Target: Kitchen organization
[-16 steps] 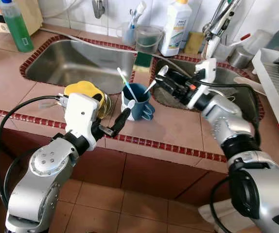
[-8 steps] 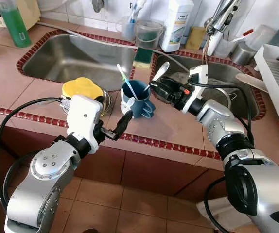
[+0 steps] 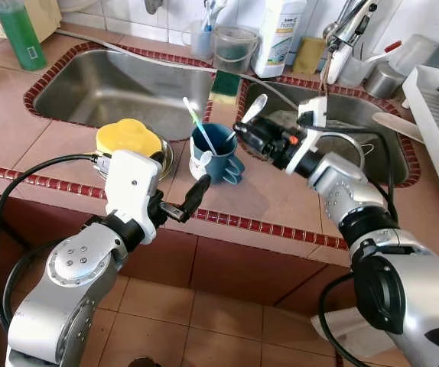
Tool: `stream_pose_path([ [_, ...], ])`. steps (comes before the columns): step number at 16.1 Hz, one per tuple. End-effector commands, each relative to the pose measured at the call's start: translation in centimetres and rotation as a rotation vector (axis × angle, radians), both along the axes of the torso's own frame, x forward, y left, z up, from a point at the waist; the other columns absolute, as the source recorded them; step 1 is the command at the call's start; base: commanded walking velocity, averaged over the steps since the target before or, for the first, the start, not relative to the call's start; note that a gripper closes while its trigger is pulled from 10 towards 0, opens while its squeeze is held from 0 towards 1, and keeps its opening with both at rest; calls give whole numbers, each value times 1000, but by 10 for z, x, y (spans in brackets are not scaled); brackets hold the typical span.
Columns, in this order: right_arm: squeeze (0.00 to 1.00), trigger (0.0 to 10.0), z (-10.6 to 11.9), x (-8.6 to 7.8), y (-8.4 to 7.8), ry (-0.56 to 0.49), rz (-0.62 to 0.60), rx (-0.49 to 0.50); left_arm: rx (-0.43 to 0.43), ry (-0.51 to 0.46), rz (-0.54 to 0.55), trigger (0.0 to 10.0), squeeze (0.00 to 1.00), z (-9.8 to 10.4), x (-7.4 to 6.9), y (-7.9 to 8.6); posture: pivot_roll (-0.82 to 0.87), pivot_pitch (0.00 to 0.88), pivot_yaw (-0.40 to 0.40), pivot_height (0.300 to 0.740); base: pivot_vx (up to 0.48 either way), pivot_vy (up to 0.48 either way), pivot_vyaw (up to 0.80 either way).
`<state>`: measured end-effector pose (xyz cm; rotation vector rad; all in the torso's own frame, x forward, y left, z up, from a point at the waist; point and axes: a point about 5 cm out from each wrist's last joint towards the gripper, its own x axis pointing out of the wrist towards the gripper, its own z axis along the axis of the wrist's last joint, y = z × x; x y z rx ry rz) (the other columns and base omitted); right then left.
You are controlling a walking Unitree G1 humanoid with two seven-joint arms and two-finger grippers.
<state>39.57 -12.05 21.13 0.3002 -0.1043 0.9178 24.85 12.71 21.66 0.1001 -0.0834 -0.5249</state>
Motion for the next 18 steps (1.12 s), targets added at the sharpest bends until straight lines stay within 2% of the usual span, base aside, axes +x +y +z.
stream_pose_path([
  [1, 0, 10000, 5, 1, -1, -13, 2, 9, -8, 0, -21, 10000, 0, 1, -4, -3, 148, 182, -109, 740, 0, 0, 0],
  [2, 0, 8314, 8, 2, -1, -21, 7, 13, -10, 1, -20, 10000, 0, 2, -4, -3, 148, 183, -110, 740, 0, 0, 0],
  [3, 0, 2039, 10, 2, -1, -24, 8, 15, -12, 4, -18, 10000, 0, 2, -4, -3, 149, 184, -110, 740, 0, 0, 0],
  [4, 0, 0, 10, 2, -1, -24, 4, 16, -14, 5, -16, 10000, 0, 2, -4, -3, 149, 184, -111, 740, 0, 0, 0],
  [18, 0, 0, 4, 3, -10, 2, -50, 37, -19, 9, -15, 10000, 0, 3, -4, -3, 150, 186, -106, 740, 0, 0, 0],
])
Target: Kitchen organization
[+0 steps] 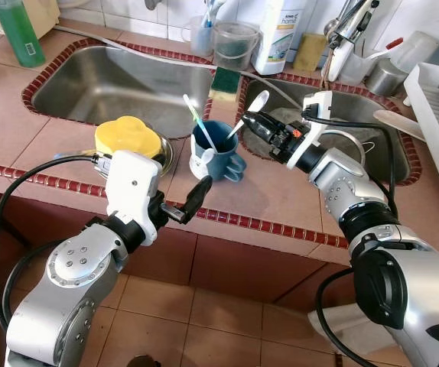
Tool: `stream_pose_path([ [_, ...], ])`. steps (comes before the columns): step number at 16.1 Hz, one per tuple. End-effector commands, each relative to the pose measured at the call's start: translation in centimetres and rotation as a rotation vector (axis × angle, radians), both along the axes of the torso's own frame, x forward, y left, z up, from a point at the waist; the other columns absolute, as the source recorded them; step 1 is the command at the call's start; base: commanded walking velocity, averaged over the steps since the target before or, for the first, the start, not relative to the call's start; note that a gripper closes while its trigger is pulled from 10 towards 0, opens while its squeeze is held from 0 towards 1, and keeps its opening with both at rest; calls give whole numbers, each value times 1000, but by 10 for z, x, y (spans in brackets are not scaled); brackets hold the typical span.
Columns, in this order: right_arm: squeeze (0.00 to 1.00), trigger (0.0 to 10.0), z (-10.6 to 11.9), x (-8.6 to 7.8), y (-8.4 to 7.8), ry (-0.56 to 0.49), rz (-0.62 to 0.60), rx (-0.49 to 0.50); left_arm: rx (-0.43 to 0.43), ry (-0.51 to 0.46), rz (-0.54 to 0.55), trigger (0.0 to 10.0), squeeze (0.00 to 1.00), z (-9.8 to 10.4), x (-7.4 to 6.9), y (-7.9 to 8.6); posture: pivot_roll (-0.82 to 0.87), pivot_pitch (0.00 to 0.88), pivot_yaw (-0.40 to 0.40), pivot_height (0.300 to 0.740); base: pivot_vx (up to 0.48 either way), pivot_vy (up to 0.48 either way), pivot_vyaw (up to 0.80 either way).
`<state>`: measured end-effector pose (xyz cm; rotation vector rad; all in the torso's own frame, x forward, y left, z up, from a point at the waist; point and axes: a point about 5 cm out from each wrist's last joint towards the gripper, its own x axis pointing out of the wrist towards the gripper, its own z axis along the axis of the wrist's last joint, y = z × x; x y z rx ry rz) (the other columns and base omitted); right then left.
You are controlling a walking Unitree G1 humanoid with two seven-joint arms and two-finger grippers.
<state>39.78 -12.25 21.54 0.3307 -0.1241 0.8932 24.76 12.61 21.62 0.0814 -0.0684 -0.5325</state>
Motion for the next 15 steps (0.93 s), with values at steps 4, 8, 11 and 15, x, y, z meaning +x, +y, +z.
stream_pose_path([
  [4, 0, 0, 3, 1, -9, -3, -28, 15, -6, -7, -7, 10000, 0, 3, -4, -2, 152, 184, -106, 740, 0, 0, 0],
  [8, 0, 0, 6, 2, -8, -14, -20, 20, -12, -9, -7, 10000, 0, 3, -3, -2, 150, 175, -112, 740, 0, 0, 0],
  [11, 0, 0, 11, 2, -8, -30, -4, 26, -17, -12, -10, 10000, 0, 3, -2, -4, 147, 163, -116, 740, 0, 0, 0],
  [15, 0, 10000, 20, 2, -9, -60, 8, 35, -24, -17, -16, 10000, 0, 3, 0, -6, 137, 136, -120, 740, 0, 0, 0],
])
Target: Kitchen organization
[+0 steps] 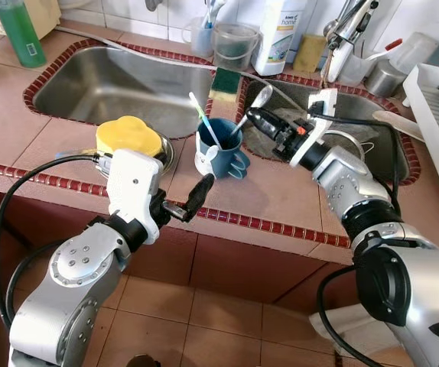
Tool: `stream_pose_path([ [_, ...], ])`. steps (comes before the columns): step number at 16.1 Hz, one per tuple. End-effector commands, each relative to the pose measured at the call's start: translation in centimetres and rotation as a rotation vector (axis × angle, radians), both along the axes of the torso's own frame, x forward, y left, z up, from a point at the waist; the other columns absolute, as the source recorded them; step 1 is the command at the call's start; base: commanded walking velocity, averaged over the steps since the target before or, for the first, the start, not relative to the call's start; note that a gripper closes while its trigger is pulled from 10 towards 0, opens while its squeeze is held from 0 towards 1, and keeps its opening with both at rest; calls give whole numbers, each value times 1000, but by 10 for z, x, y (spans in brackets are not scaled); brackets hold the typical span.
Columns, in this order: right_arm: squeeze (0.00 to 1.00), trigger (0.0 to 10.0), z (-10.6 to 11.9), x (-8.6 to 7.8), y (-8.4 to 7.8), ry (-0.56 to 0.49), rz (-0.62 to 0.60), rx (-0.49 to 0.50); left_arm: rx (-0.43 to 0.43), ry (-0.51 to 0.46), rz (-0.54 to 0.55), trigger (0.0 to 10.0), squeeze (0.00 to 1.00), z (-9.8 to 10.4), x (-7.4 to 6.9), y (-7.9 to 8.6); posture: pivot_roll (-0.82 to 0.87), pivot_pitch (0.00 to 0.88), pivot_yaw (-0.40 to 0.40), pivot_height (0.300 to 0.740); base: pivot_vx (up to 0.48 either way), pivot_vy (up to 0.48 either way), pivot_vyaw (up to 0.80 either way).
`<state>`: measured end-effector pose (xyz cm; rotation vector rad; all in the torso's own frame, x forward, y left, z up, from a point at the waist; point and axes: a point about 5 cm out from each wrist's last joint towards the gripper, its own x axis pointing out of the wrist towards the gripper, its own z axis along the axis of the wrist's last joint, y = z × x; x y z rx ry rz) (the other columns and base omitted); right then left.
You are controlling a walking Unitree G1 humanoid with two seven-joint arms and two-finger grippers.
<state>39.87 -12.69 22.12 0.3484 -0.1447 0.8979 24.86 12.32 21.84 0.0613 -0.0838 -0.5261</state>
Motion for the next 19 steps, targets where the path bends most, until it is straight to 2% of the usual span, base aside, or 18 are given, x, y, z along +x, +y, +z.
stream_pose_path([
  [1, 0, 10000, 20, 2, -6, -69, 9, 11, -3, -16, -28, 10000, 0, 1, 3, -5, 128, 118, -120, 740, 0, 0, 0],
  [8, 0, 10000, 51, 3, -18, -118, 33, 103, -22, -61, -40, 10000, 0, 7, 17, -10, 91, 66, -123, 740, 0, 0, 0],
  [19, 0, 10000, 73, 1, -28, -165, 49, 91, -51, -105, -47, 10000, 0, 10, 28, -16, 61, 38, -134, 740, 0, 0, 0],
])
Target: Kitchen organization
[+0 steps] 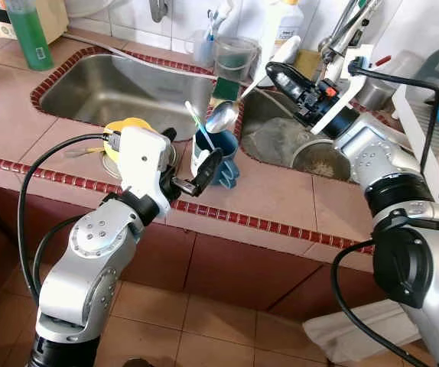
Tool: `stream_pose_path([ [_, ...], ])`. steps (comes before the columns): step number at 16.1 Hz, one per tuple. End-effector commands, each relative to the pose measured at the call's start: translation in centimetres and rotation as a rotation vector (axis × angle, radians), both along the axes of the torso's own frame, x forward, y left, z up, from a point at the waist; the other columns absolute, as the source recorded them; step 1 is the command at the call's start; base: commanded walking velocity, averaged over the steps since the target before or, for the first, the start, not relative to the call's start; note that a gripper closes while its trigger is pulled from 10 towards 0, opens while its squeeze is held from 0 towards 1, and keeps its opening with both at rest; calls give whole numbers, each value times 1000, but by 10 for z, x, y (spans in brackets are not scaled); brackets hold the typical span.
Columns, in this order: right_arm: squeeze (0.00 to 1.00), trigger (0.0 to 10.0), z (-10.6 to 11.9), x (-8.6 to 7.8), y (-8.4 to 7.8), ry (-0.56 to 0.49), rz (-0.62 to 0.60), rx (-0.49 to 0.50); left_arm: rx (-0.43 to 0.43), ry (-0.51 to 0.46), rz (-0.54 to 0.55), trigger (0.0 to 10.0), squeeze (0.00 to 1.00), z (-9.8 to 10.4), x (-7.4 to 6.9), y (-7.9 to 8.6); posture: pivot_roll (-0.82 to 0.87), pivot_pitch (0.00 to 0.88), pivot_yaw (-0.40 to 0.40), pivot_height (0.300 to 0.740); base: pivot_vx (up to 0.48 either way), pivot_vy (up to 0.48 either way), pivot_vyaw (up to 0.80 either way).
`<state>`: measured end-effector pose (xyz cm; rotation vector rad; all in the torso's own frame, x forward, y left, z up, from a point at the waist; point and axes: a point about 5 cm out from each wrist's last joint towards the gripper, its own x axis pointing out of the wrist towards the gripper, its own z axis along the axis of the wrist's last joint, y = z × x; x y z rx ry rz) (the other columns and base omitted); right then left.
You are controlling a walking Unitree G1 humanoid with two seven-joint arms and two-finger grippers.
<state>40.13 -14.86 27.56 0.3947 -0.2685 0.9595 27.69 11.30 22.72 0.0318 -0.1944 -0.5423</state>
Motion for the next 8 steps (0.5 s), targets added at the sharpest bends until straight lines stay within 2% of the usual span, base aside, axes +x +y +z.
stream_pose_path([
  [1, 0, 10000, 20, -2, -7, -70, -3, 1, 4, -10, -25, 10000, 0, 1, 0, -6, 59, 38, -135, 740, 0, 0, 0],
  [6, 0, 10000, 31, -5, -14, -122, -4, 41, -2, -19, -21, 10000, 0, 1, 3, -4, 62, 29, -131, 740, 0, 0, 0],
  [8, 0, 10000, 40, -10, -20, -190, -35, 54, 28, -39, 60, 10000, 0, 2, 10, 5, 66, 18, -122, 740, 0, 0, 0],
])
